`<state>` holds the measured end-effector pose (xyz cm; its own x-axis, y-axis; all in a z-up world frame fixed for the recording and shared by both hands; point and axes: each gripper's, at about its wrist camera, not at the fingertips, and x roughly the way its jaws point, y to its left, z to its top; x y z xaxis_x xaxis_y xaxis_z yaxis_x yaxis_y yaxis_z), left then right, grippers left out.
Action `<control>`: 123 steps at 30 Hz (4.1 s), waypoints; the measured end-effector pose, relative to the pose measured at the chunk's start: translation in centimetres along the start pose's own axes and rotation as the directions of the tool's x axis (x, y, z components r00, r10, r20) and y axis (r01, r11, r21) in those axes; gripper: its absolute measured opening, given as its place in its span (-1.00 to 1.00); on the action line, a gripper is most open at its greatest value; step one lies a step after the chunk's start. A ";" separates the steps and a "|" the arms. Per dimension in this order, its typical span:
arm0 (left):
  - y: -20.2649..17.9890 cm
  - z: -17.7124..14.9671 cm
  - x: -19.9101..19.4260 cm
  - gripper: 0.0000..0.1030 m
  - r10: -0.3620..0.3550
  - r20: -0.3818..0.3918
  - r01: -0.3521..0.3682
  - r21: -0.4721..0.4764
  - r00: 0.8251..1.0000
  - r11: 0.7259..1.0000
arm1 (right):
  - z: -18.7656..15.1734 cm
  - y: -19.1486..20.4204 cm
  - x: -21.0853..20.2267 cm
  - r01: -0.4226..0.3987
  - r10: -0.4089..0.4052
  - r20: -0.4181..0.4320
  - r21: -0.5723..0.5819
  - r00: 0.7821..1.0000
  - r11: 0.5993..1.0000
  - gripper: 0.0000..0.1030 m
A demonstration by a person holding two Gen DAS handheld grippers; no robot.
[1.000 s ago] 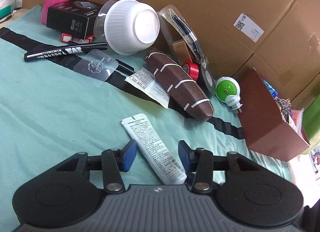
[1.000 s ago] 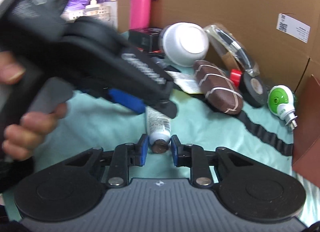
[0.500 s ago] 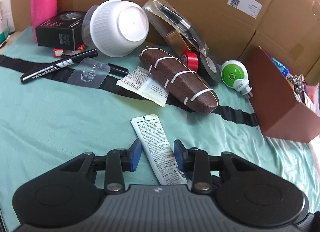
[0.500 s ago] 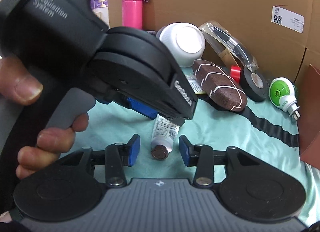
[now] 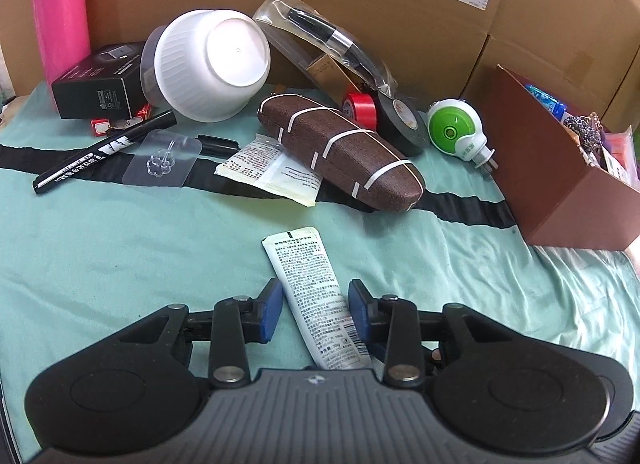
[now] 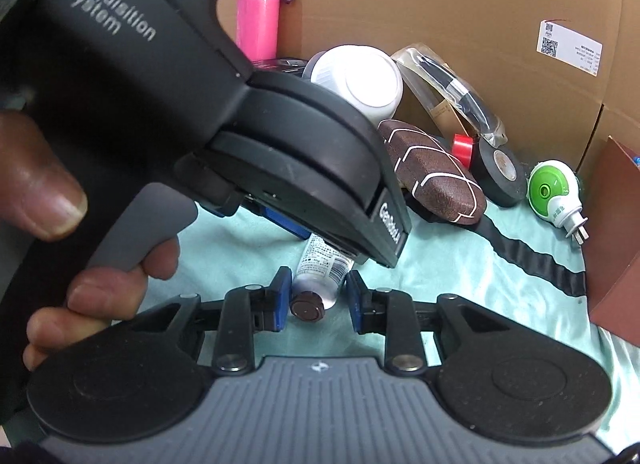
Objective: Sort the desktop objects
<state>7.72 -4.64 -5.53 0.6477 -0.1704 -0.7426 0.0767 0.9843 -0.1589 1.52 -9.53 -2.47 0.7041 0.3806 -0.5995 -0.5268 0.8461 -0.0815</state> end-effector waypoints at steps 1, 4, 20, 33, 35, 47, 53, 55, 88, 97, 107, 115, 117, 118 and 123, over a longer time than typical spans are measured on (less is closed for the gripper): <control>-0.1 -0.1 -0.1 -0.27 -0.001 0.002 0.001 -0.005 1.000 1.000 | -0.1 0.1 -0.1 0.002 -0.002 0.001 -0.003 1.000 1.000 -0.45; -0.2 -0.4 -0.5 -0.27 -0.012 0.006 0.013 -0.018 1.000 1.000 | -0.3 0.0 -0.6 0.005 -0.005 0.010 0.005 1.000 1.000 -0.45; -4.3 1.9 -4.4 -0.28 -0.099 0.146 0.094 0.038 0.984 0.995 | 0.5 -2.1 -5.9 0.126 -0.126 0.169 0.014 0.978 0.992 -0.46; -12.2 5.7 -5.4 -0.29 -0.239 0.221 0.207 0.159 0.946 0.965 | 1.2 -8.7 -10.3 0.274 -0.293 0.278 0.107 0.915 0.956 -0.46; -13.7 6.2 -5.3 -0.29 -0.254 0.226 0.215 0.183 0.941 0.959 | 1.2 -9.8 -10.8 0.294 -0.317 0.286 0.121 0.905 0.948 -0.46; -22.6 8.9 -3.0 -0.29 -0.370 0.189 0.311 0.280 0.910 0.908 | 0.1 -17.7 -13.4 0.392 -0.448 0.295 0.230 0.844 0.891 -0.46; -26.4 9.8 -1.1 -0.29 -0.421 0.163 0.360 0.306 0.892 0.882 | -0.8 -21.9 -14.1 0.432 -0.491 0.281 0.248 0.824 0.867 -0.46; -27.6 10.1 -0.5 -0.29 -0.436 0.155 0.376 0.308 0.887 0.874 | -1.1 -23.0 -14.5 0.445 -0.504 0.275 0.251 0.819 0.860 -0.46; -32.7 10.1 5.3 0.81 -0.520 0.167 0.459 0.302 0.837 0.836 | -3.1 -30.1 -13.7 0.488 -0.571 0.206 0.343 0.795 0.803 0.04; -30.8 10.0 4.4 1.00 -0.484 0.154 0.436 0.265 0.862 0.860 | -2.5 -29.9 -14.2 0.534 -0.627 0.196 0.375 0.754 0.758 0.85; -29.4 8.8 2.6 1.00 -0.448 0.161 0.384 0.315 0.879 0.868 | -1.9 -29.6 -14.6 0.576 -0.648 0.129 0.353 0.751 0.737 0.97; -27.2 6.7 0.1 1.00 -0.443 0.176 0.379 0.306 0.879 0.873 | -2.7 -26.7 -15.6 0.593 -0.657 0.083 0.358 0.749 0.721 0.97; -26.6 6.2 -0.4 1.00 -0.422 0.172 0.360 0.302 0.890 0.883 | -2.7 -25.9 -15.9 0.594 -0.656 0.081 0.353 0.751 0.723 0.97; -26.3 5.9 -0.7 1.00 -0.410 0.173 0.349 0.298 0.896 0.889 | -2.7 -25.4 -16.2 0.593 -0.654 0.081 0.350 0.752 0.725 0.97; -24.7 4.1 -2.2 1.00 -0.361 0.190 0.291 0.315 0.913 0.903 | -3.0 -23.1 -16.9 0.589 -0.642 0.072 0.331 0.764 0.737 0.97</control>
<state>7.53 -28.42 2.71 0.7080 -0.5019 -0.4968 0.4966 0.8540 -0.1551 0.43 -36.62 7.17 0.9098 -0.2256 -0.3483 0.1836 0.9715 -0.1496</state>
